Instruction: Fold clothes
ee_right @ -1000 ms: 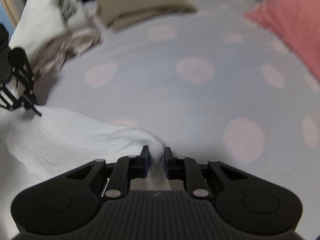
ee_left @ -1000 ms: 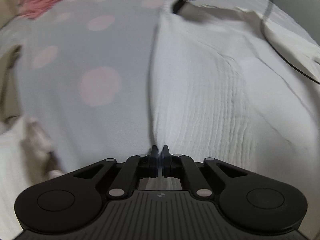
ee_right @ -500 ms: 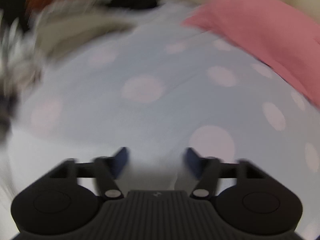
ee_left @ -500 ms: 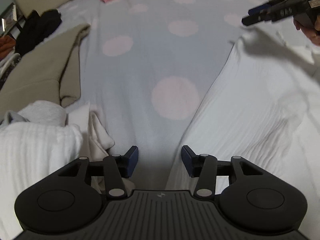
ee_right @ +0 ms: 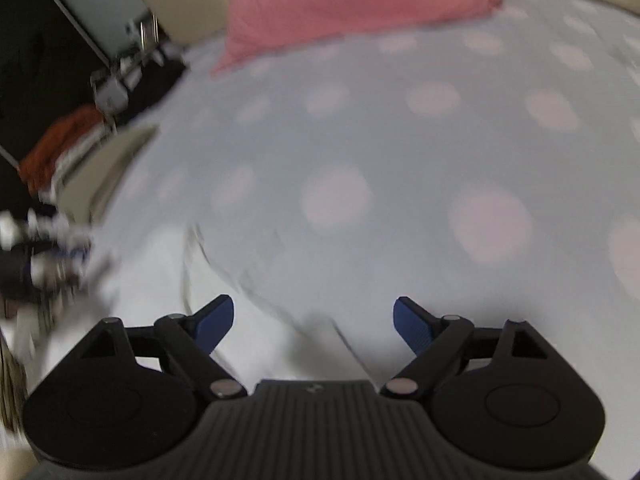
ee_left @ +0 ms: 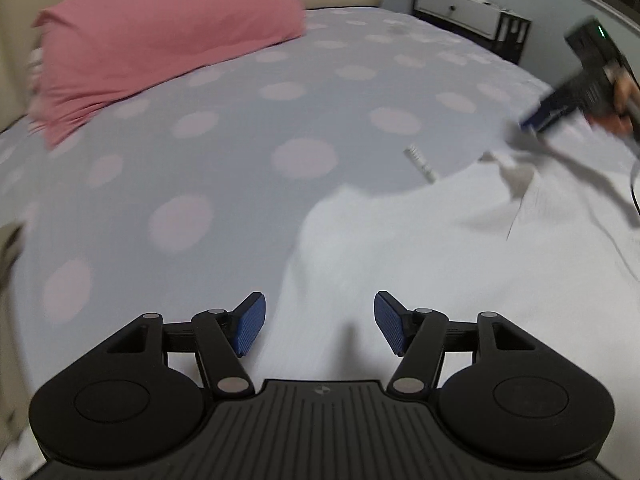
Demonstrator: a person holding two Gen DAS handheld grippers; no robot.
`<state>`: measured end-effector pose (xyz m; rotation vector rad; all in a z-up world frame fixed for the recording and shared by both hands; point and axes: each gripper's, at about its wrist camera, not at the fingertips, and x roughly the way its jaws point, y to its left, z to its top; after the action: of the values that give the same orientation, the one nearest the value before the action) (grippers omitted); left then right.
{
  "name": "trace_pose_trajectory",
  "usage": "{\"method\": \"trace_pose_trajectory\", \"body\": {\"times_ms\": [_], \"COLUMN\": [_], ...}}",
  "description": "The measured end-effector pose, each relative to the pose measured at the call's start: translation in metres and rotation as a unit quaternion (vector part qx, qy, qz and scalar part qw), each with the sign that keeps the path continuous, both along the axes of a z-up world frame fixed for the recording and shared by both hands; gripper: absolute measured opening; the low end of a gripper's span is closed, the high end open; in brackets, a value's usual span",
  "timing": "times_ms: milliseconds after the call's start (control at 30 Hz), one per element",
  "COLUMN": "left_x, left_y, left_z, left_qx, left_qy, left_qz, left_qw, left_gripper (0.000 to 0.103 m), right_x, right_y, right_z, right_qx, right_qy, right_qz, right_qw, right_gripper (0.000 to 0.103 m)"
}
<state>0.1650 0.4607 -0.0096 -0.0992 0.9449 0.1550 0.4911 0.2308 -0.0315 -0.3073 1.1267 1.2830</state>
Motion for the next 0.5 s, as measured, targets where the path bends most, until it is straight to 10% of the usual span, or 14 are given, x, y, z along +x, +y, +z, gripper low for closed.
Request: {"method": "trace_pose_trajectory", "body": {"times_ms": [300, 367, 433, 500], "left_x": [0.086, 0.090, 0.090, 0.085], "left_y": [-0.004, -0.010, -0.017, -0.022], "left_z": [-0.055, -0.064, -0.067, -0.065], "left_qx": [0.070, 0.092, 0.093, 0.101], "left_qy": [0.099, 0.110, 0.104, 0.090], "left_qz": [-0.021, -0.016, -0.015, -0.008], "left_qw": [0.9924, 0.9895, 0.9901, 0.9908], "left_gripper": [0.057, 0.045, 0.027, 0.009], "right_x": [-0.013, -0.019, -0.024, -0.026], "right_y": [-0.033, -0.033, -0.034, -0.035], "right_z": [-0.051, -0.053, -0.055, -0.055], "right_qx": [0.014, 0.026, 0.036, 0.045], "right_qy": [0.036, 0.005, -0.022, -0.032], "right_qz": [0.052, 0.062, 0.067, 0.063], "right_qw": [0.998, 0.998, 0.997, 0.996], "right_gripper": [0.087, 0.067, 0.011, 0.008]}}
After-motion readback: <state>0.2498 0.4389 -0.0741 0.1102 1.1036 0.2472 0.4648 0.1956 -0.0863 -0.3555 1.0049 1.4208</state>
